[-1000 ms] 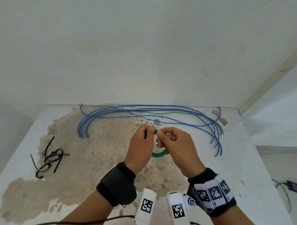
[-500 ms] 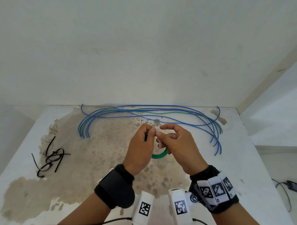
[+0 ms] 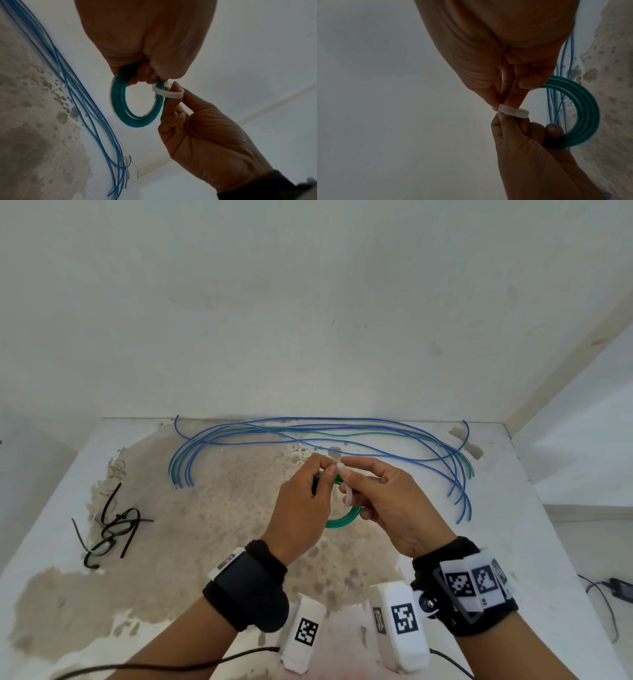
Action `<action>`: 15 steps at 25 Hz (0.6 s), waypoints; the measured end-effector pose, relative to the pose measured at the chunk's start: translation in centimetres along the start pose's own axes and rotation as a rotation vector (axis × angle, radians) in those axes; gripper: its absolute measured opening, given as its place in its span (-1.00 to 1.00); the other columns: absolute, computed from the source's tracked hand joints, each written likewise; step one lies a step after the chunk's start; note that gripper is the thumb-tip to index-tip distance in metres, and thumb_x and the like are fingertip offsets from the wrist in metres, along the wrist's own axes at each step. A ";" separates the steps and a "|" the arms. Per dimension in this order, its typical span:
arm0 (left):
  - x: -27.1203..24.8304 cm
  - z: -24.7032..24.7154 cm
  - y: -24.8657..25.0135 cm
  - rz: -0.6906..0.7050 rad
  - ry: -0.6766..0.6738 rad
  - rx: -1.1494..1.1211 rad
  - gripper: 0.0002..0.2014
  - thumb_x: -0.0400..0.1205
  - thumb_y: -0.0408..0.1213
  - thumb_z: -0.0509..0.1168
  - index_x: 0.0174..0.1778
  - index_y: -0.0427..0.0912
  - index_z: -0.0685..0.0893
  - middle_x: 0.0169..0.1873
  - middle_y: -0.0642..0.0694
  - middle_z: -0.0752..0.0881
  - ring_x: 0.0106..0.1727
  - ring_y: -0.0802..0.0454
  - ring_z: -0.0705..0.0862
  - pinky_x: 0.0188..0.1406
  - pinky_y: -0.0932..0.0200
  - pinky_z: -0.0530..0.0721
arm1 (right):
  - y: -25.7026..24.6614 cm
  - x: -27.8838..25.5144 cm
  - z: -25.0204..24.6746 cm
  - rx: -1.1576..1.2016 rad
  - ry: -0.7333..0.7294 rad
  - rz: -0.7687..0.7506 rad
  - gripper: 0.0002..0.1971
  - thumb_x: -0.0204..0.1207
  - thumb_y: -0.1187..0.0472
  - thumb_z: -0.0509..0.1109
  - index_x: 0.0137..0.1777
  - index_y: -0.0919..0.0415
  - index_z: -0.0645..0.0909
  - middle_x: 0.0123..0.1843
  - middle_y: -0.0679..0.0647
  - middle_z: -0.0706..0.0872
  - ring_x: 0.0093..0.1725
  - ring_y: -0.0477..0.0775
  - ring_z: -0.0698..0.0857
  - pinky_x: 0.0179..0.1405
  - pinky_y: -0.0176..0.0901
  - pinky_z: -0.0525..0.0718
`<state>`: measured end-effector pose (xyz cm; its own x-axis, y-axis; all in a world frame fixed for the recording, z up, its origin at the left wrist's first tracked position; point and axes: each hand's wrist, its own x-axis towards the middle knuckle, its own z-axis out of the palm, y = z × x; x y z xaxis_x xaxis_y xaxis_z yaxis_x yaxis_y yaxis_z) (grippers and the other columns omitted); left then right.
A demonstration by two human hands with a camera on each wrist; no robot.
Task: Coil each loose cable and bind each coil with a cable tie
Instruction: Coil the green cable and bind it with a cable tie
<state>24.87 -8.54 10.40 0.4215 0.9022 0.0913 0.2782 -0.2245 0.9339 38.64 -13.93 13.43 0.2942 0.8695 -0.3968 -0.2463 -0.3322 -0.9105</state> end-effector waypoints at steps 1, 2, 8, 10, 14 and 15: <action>0.1 0.0 0.0 0.002 -0.003 0.006 -0.85 0.81 -0.20 0.18 0.01 -0.05 0.65 -0.33 0.12 0.68 -0.33 0.23 0.60 -0.30 0.42 0.50 | 0.0 0.1 0.0 0.004 0.002 0.005 -0.83 0.60 0.17 0.53 0.16 0.03 0.79 -0.16 0.14 0.88 -0.32 -0.06 0.73 -0.35 -0.20 0.52; 0.1 0.0 -0.1 -0.001 -0.004 0.009 -0.85 0.81 -0.21 0.18 0.01 -0.04 0.66 -0.34 0.14 0.68 -0.33 0.23 0.60 -0.30 0.43 0.49 | 0.0 0.1 -0.1 0.005 0.005 0.009 -0.84 0.60 0.18 0.52 0.15 0.03 0.79 -0.15 0.15 0.88 -0.31 -0.05 0.74 -0.34 -0.20 0.53; 0.1 0.3 -0.3 0.047 0.022 0.061 -0.84 0.81 -0.25 0.18 0.09 -0.04 0.69 -0.25 0.13 0.74 -0.27 0.20 0.65 -0.25 0.44 0.49 | 0.0 0.3 -0.1 0.008 0.035 -0.008 -0.84 0.61 0.18 0.52 0.16 0.07 0.79 -0.14 0.16 0.89 -0.31 -0.05 0.75 -0.32 -0.20 0.54; 0.0 0.3 -0.2 0.093 0.033 0.096 -0.83 0.81 -0.27 0.19 0.11 -0.05 0.70 -0.24 0.13 0.75 -0.26 0.16 0.68 -0.26 0.45 0.49 | 0.0 0.3 -0.2 0.017 0.040 -0.007 -0.84 0.61 0.18 0.52 0.16 0.08 0.79 -0.19 0.10 0.88 -0.33 -0.09 0.75 -0.30 -0.19 0.55; -0.2 0.4 -0.4 0.132 0.031 0.135 -0.83 0.80 -0.28 0.19 0.10 -0.06 0.70 -0.19 0.09 0.77 -0.19 0.11 0.71 -0.23 0.40 0.55 | 0.1 0.5 -0.2 0.009 0.054 -0.009 -0.82 0.62 0.17 0.51 0.19 0.13 0.77 -0.19 0.06 0.87 -0.35 -0.13 0.74 -0.29 -0.22 0.59; -0.2 0.4 -0.5 0.117 0.026 0.128 -0.84 0.80 -0.28 0.19 0.08 -0.05 0.69 -0.21 0.07 0.77 -0.20 0.08 0.71 -0.24 0.34 0.57 | 0.1 0.6 -0.2 0.003 0.039 0.000 -0.80 0.63 0.16 0.50 0.21 0.14 0.76 -0.19 0.05 0.87 -0.33 -0.13 0.76 -0.30 -0.24 0.60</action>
<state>25.00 -8.73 9.75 0.4357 0.8760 0.2068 0.3370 -0.3718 0.8650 38.93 -13.55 13.05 0.3300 0.8547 -0.4008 -0.2494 -0.3306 -0.9102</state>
